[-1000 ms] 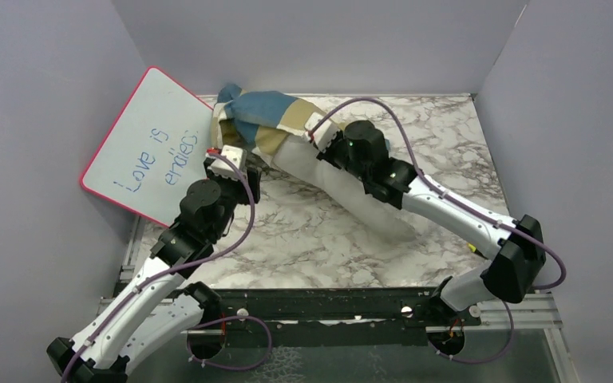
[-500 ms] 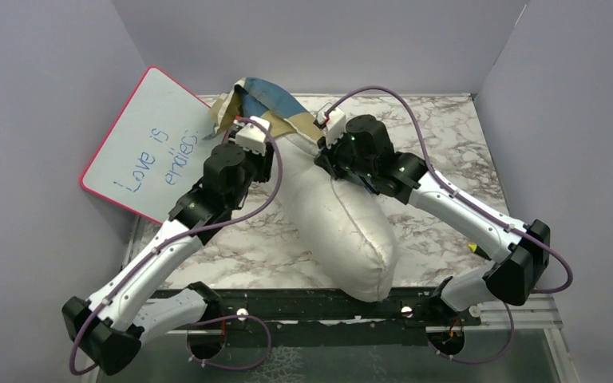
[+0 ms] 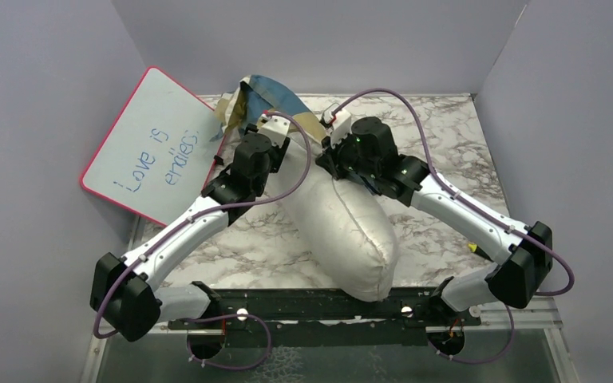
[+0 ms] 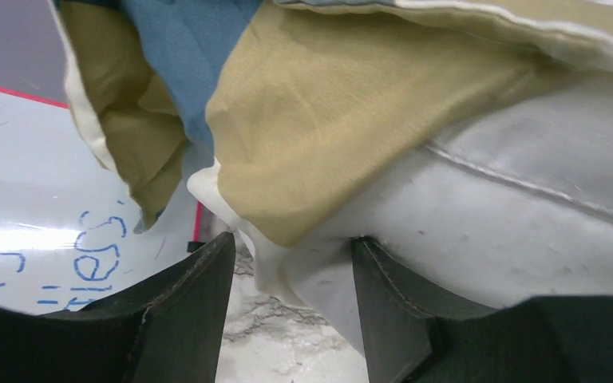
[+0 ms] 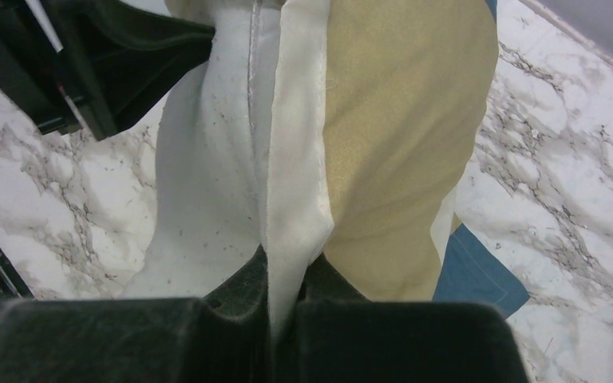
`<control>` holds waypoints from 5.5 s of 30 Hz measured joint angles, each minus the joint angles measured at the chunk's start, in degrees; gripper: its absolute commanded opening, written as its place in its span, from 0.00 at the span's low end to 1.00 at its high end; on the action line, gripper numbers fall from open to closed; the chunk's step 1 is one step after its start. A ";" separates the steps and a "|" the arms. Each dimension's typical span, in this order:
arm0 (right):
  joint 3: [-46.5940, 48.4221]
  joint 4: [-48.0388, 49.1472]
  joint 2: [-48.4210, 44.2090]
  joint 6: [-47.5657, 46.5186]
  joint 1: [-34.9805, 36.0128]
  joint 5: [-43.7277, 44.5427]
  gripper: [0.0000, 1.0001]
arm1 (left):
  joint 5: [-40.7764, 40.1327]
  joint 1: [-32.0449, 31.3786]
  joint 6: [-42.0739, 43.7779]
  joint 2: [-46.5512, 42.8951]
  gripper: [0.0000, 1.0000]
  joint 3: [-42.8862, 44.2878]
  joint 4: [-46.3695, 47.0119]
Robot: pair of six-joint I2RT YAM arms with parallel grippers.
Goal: Put the pillow into the pillowcase
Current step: Stuff the pillow into the pillowcase.
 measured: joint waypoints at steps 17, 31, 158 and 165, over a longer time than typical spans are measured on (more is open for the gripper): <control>-1.42 3.48 0.46 2.25 -0.74 -2.82 0.01 | -13.90 2.71 13.25 12.09 0.00 -1.55 19.34; -8.79 14.49 1.18 15.19 -8.55 -4.72 0.01 | 13.33 -4.81 7.30 -1.64 0.00 -10.78 17.55; 0.28 17.57 15.85 19.56 -28.09 -30.93 0.25 | 33.00 10.54 4.52 41.22 0.66 12.39 31.76; 1.36 22.43 26.40 21.07 -27.02 -30.45 0.17 | 29.62 10.54 7.48 45.20 0.42 14.38 34.10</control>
